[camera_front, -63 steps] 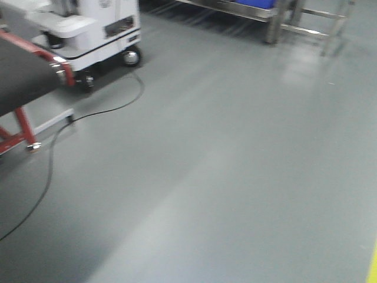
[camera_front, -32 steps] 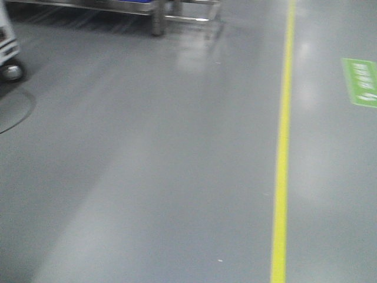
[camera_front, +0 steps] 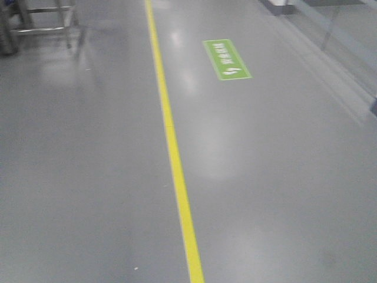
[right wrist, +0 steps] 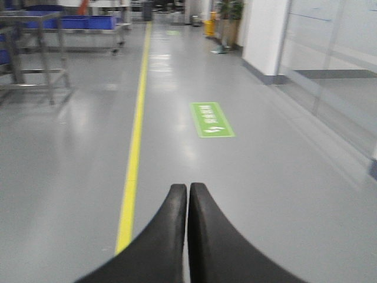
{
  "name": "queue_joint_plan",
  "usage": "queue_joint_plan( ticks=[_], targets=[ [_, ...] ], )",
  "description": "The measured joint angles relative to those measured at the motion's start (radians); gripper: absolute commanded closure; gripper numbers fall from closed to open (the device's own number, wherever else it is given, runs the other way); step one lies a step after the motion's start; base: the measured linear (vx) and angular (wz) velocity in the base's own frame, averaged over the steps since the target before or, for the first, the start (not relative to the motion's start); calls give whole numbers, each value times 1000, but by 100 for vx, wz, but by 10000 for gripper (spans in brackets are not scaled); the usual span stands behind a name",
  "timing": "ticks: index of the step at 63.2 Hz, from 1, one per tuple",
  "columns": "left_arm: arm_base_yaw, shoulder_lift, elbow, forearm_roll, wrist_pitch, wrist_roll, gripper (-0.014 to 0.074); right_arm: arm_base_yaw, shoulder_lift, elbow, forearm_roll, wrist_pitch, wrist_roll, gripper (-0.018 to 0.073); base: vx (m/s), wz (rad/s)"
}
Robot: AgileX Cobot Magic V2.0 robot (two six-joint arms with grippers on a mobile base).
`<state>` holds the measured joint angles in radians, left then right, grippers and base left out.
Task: Pour parts from conveyor to right shelf
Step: 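Drive along the yellow-lined aisle past the bin carts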
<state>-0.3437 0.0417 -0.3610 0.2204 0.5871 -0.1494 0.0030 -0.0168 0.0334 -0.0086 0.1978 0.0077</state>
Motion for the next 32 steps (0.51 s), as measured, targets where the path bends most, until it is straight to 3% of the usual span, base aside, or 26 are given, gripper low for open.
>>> queue_joint_plan(
  ticks=[16,32],
  targets=[
    [0,0,0,0,0,0,603,0,0,0,0,0,0,568,13,-50],
    [0,0,0,-1,0,0,603,0,0,0,0,0,0,568,21,-12]
  ],
)
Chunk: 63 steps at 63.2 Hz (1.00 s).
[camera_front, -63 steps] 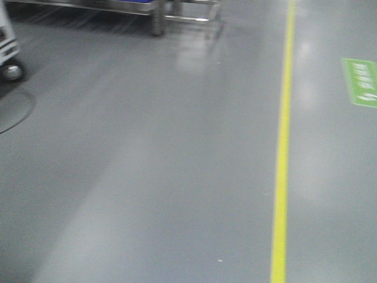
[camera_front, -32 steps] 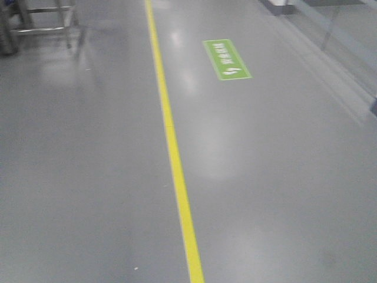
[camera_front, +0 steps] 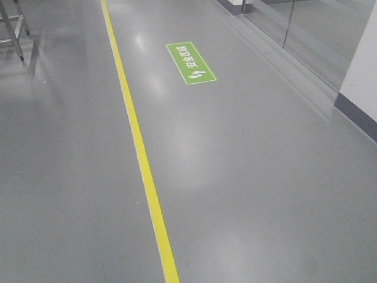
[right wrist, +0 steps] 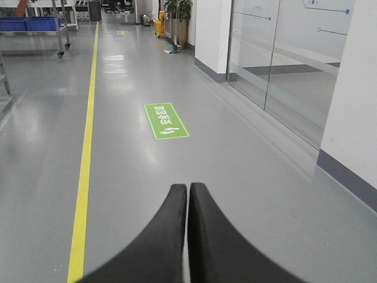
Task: Pour parts from conveyor to right shelf
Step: 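Drive along the yellow-lined aisle past the bin carts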
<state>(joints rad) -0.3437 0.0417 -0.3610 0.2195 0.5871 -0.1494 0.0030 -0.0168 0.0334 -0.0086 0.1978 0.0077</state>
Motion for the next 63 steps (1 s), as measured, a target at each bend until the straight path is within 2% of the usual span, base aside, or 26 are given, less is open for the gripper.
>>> queue_joint_plan(
  ticks=[24,48,63],
  targets=[
    [0,0,0,0,0,0,603,0,0,0,0,0,0,568,39,34],
    [0,0,0,0,0,0,603,0,0,0,0,3,0,568,55,47],
    [0,0,0,0,0,0,603,0,0,0,0,3,0,568,59,21]
  ],
)
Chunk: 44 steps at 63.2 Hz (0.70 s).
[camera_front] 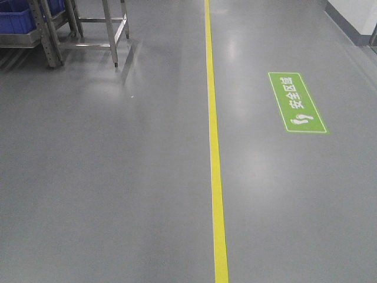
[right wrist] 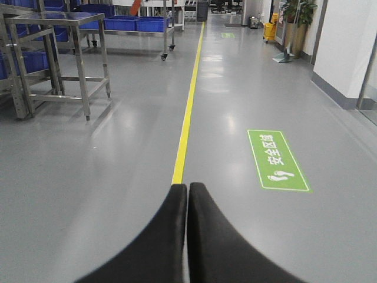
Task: Pour parts from conveyor to right shelf
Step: 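Drive along the yellow-lined aisle past the bin carts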
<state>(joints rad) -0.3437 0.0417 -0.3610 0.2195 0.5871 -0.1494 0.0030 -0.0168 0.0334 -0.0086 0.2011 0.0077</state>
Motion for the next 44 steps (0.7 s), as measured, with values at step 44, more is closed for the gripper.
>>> queue_joint_plan(
  ticks=[44],
  targets=[
    [0,0,0,0,0,0,603,0,0,0,0,1,0,568,70,-11]
  ],
)
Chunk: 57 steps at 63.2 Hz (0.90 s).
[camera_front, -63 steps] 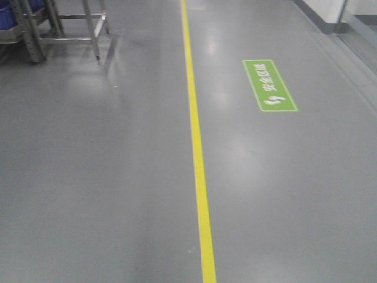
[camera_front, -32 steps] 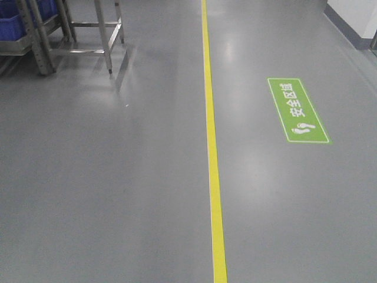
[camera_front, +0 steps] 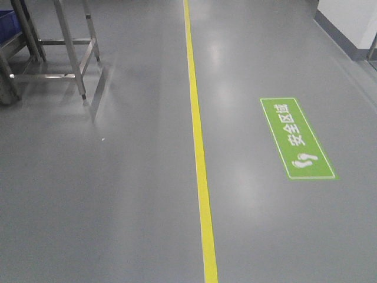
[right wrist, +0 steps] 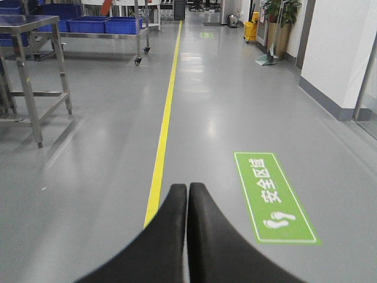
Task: Pour parts from conveyor to right shelf
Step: 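Drive along the yellow-lined aisle past the bin carts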
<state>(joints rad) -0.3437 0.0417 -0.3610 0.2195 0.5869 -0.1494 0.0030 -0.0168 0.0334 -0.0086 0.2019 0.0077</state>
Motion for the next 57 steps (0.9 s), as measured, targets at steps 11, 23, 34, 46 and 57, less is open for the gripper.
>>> queue_joint_plan(
  ticks=[11,23,34,46,57],
  targets=[
    [0,0,0,0,0,0,603,0,0,0,0,-1,0,568,79,1],
    [0,0,0,0,0,0,603,0,0,0,0,-1,0,568,83,12],
    [0,0,0,0,0,0,603,0,0,0,0,-4,0,568,84,15],
    [0,0,0,0,0,0,603,0,0,0,0,-2,0,568,82,6],
    [0,0,0,0,1,0,603,0,0,0,0,-2,0,568,82,-5]
  ],
)
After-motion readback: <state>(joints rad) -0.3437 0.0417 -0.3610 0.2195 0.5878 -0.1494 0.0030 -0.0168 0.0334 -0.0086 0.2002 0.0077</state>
